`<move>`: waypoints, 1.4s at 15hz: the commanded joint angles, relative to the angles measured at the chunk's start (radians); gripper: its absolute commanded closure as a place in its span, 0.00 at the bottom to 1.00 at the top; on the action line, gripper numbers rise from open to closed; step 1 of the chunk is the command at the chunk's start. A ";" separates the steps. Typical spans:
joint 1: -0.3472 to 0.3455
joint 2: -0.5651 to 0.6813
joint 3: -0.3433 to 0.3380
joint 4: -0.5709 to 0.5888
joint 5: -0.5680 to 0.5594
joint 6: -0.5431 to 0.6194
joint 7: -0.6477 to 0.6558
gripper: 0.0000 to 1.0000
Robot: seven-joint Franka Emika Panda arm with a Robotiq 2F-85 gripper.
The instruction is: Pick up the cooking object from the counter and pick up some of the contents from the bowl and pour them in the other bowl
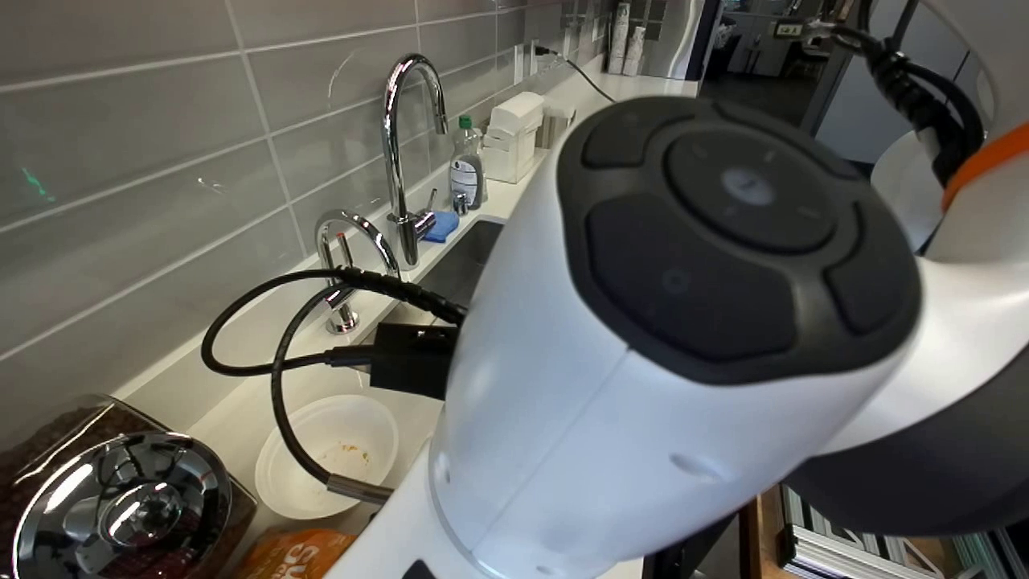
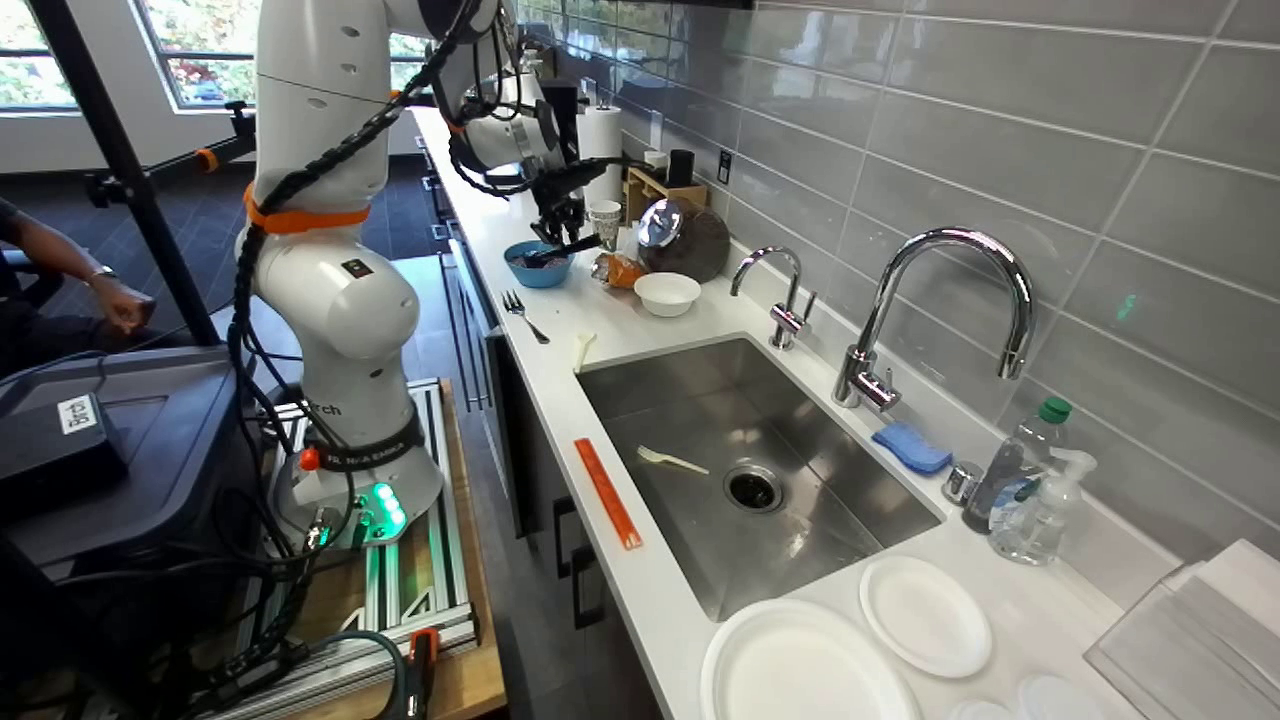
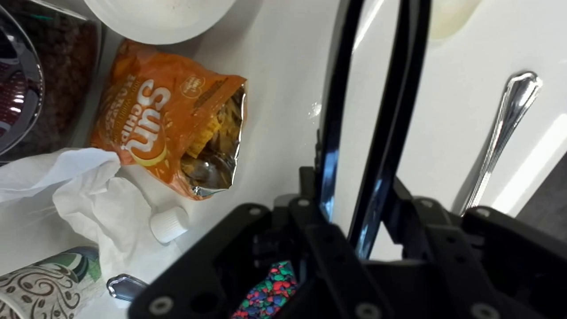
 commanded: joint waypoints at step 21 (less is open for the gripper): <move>-0.033 -0.208 -0.025 -0.074 -0.030 -0.007 0.208 0.79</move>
